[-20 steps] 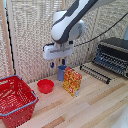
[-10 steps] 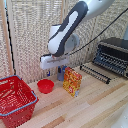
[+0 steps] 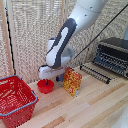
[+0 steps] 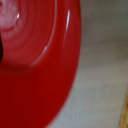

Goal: Please locate the crimson dish within your space. Move your hand towards it gently. Tenderly hold the bowl carefully using your fingers and raise it. With caution, shift it towards the basket. Kindly let loose of the dish to drop it in the basket.

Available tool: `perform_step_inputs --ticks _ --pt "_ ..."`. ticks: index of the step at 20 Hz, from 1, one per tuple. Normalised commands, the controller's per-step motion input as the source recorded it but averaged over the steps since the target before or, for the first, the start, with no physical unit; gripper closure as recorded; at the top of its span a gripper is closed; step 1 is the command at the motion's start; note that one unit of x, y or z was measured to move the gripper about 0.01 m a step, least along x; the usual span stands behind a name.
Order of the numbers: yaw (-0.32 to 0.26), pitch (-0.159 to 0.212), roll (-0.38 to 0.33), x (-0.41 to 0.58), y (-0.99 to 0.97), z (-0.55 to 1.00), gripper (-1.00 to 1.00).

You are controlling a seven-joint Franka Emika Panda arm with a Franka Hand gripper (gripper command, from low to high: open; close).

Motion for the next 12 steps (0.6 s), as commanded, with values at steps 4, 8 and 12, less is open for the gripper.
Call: perform_step_inputs --ticks 4,8,12 --pt "0.101 0.031 -0.143 0.236 0.30 -0.28 1.00" --pt "0.041 0.071 -0.100 0.086 0.27 -0.16 1.00" --pt "0.032 0.058 -0.066 0.000 0.17 -0.09 1.00"
